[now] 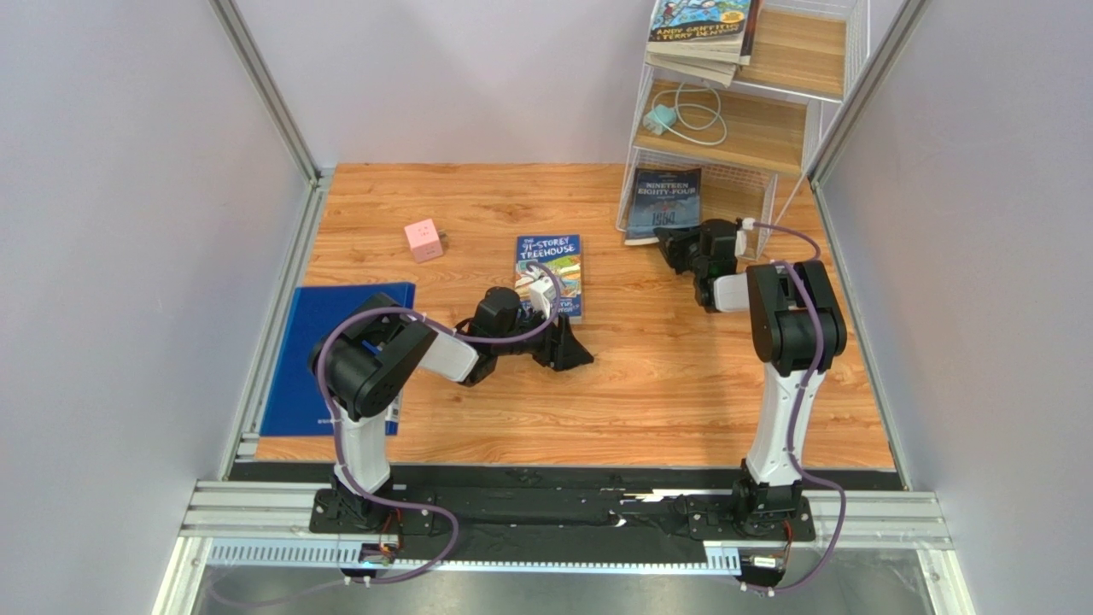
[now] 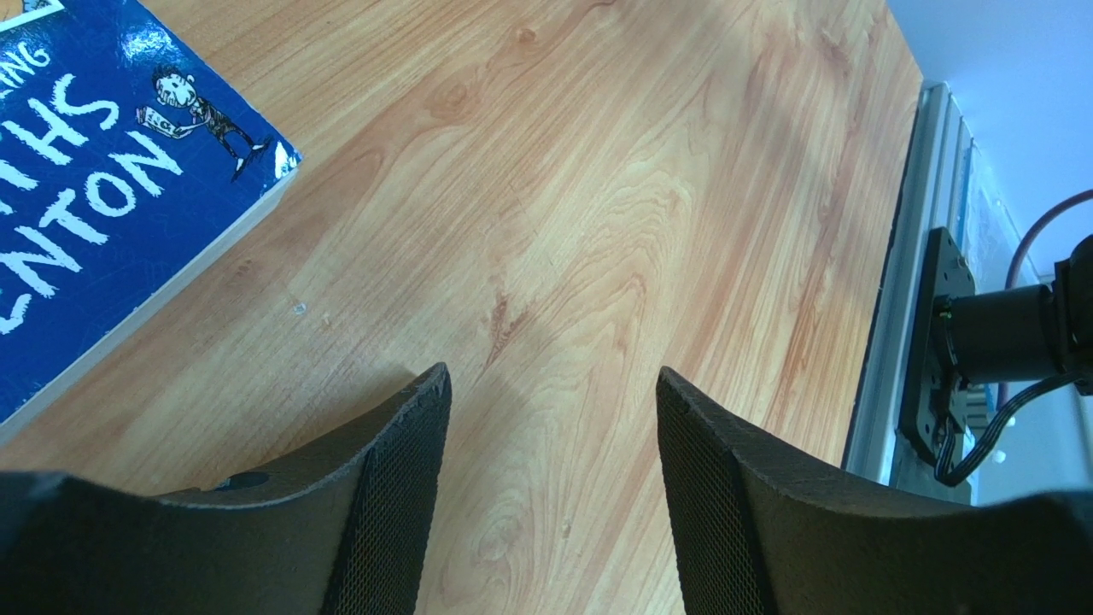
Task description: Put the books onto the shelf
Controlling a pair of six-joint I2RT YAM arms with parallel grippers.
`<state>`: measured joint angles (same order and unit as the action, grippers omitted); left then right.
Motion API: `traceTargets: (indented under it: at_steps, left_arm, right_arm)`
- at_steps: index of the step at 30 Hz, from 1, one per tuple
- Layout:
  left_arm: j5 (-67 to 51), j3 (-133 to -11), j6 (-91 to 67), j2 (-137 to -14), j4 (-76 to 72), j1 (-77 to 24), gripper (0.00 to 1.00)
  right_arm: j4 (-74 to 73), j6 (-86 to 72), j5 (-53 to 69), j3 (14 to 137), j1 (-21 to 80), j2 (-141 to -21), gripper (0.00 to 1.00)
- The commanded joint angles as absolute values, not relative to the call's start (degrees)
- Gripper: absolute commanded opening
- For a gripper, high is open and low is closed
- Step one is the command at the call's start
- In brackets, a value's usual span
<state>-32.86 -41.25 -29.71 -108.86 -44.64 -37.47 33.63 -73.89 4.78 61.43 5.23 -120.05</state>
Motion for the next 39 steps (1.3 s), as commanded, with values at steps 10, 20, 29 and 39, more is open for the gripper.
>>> traceTargets:
  at_steps: [10,20,29,39]
  left_arm:
    - [-34.8,-41.22,-29.71,-108.54,-47.64,-37.62,0.65]
    - [-34.89,-41.04,-29.79,-108.37,-48.08,-37.53,0.65]
    - [-34.98,-40.96,-29.88,-108.63,-48.34,-37.53,0.65]
    - [-34.98,-41.13,-29.97,-108.81,-48.52,-37.53,0.65]
  right_arm:
    - [38.23,-73.65,14.58,65.3,7.21,-121.11,0.24]
    - [39.56,-72.42,18.98,62.93,7.56,-120.23,0.47]
    - [37.17,-71.11,22.76,60.3,6.77,-119.45,0.62]
    - [37.19,-72.07,24.08,63.71,6.68,-123.65,0.0]
